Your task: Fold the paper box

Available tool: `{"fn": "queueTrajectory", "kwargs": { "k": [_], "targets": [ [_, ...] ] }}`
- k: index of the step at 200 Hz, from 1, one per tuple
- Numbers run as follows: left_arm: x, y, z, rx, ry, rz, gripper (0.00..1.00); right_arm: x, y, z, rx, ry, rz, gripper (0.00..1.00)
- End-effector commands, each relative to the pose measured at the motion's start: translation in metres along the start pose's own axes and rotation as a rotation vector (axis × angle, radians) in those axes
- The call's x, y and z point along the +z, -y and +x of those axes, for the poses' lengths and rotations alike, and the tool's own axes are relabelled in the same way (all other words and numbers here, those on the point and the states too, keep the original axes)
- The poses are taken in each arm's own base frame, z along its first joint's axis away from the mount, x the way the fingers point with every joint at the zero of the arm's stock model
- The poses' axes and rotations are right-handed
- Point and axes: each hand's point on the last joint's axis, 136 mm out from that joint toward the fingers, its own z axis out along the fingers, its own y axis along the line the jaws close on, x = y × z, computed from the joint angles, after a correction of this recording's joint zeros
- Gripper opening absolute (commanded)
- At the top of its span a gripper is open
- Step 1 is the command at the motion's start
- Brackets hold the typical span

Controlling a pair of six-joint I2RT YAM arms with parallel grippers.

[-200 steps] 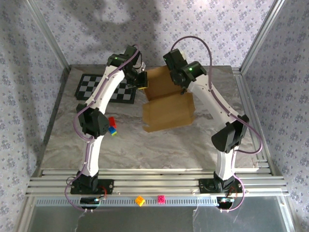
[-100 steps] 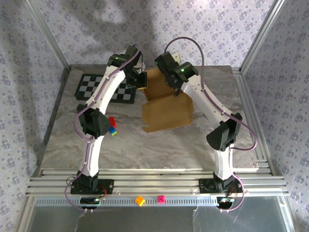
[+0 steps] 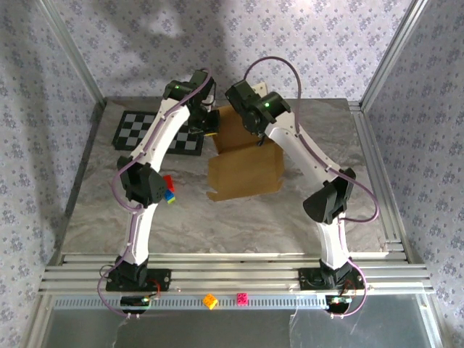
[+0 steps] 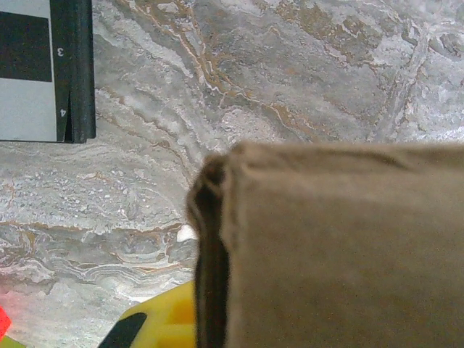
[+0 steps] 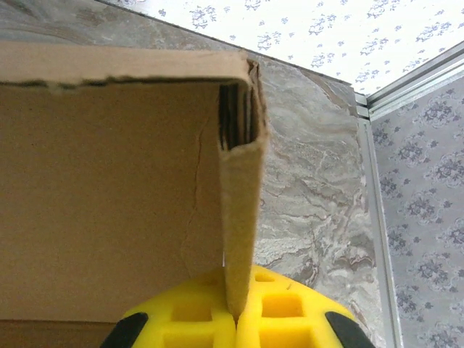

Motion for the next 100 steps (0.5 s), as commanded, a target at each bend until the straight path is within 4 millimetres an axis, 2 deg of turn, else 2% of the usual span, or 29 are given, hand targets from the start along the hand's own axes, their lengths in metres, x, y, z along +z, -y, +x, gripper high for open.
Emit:
{"fn": "queueTrajectory", "kwargs": {
  "k": [1,11,28,49,69,100],
  "targets": [
    [-0.001,-0.02,0.002,-0.04,-0.007,-0.098,0.0,-0.005,0.019,0.005,0.023,-0.016,0.08,0.0],
    [0.0,-0.017,0.003,-0.043,-0.014,-0.075,0.0,-0.003,0.017,0.011,0.035,-0.045,0.057,0.0],
    [-0.002,-0.01,0.003,-0.051,-0.017,-0.038,0.27,0.002,0.015,0.018,0.056,-0.086,0.027,0.0],
    [-0.01,0.002,-0.001,-0.062,0.002,0.026,0.41,0.009,0.01,0.026,0.076,-0.131,-0.015,0.0],
    [-0.02,0.011,-0.006,-0.075,0.027,0.078,0.47,0.013,0.005,0.03,0.079,-0.153,-0.037,0.0],
    [-0.035,0.02,-0.011,-0.086,0.054,0.131,0.5,0.023,0.004,0.04,0.109,-0.207,-0.042,0.0]
  ]
}}
